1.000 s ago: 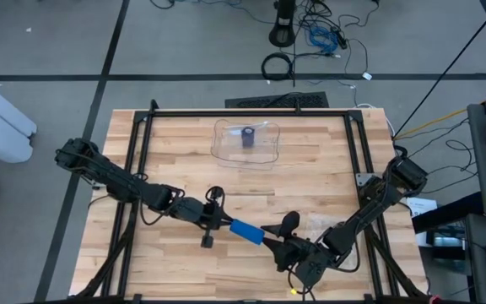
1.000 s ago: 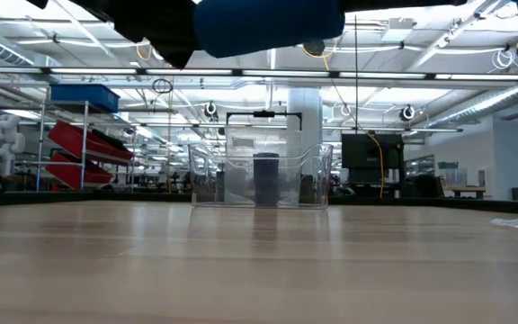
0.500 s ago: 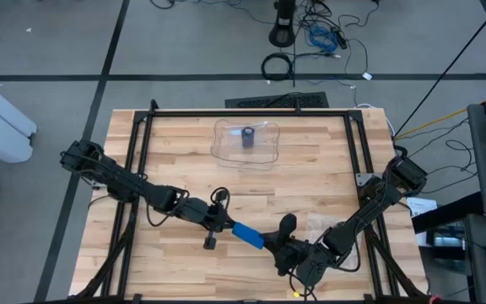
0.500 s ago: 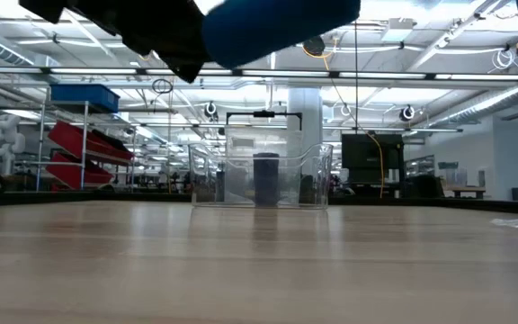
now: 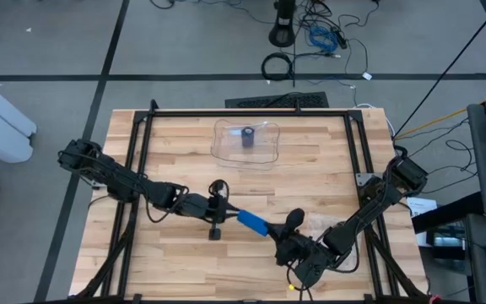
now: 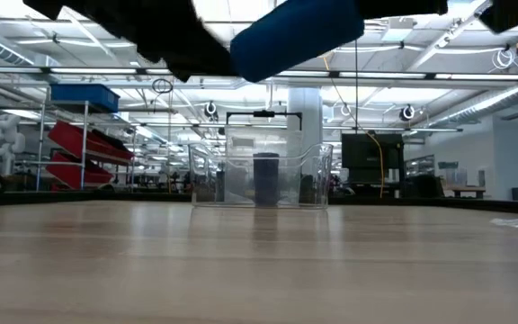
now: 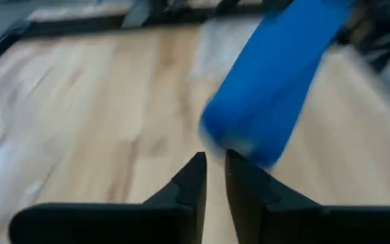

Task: Roll bandage
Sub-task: Roll the blue bandage

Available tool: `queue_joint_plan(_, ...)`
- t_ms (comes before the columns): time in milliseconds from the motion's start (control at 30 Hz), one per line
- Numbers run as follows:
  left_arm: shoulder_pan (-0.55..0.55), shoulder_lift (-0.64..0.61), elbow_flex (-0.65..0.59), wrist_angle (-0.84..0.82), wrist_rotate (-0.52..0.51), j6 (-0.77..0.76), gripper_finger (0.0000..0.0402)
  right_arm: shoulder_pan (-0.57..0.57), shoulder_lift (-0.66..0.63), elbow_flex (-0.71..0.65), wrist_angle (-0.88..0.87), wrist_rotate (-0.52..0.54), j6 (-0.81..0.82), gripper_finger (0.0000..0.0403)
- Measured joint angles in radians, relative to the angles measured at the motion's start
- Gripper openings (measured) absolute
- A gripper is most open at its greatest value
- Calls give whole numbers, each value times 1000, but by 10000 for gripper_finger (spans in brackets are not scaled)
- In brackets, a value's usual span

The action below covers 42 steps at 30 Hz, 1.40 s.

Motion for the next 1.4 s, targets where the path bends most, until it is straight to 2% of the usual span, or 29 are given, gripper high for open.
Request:
queue_joint_plan(133, 10, 2, -1, -195, -143, -64, 86, 8, 1, 0, -39, 4, 47, 2)
queue_joint_plan(233, 19, 2, -1, -262, -200, -101, 103, 3, 1, 0, -149, -31, 183, 2)
queue_joint_plan(367, 11, 2, -1, -217, -201, -75, 113, -9, 3, -34, -286, -44, 464, 1)
queue_joint_plan(533, -13, 0, -1, -135, -201, -30, 113, -8, 38, -136, -278, 26, 604, 1)
queue_joint_plan(633, -30, -10, 12, -135, -202, -19, 113, -15, 85, -179, -277, 28, 694, 3)
queue_joint_plan(733, -44, -30, 25, -132, -205, -9, 113, -18, 139, -189, -267, 29, 737, 4)
queue_joint_plan(867, -60, -44, 31, -132, -214, 29, 113, -30, 184, -183, -187, 12, 703, 13)
queue_joint_plan(1000, -71, -46, 31, -128, -230, 32, 113, -76, 183, -169, -111, -151, 655, 56)
queue_joint_plan(1267, -74, -46, 31, -135, -283, 34, 113, -121, 174, -127, -101, -418, 644, 192)
queue_joint_plan(1400, -74, -46, 31, -149, -285, 34, 113, -117, 175, -91, -166, -474, 646, 218)
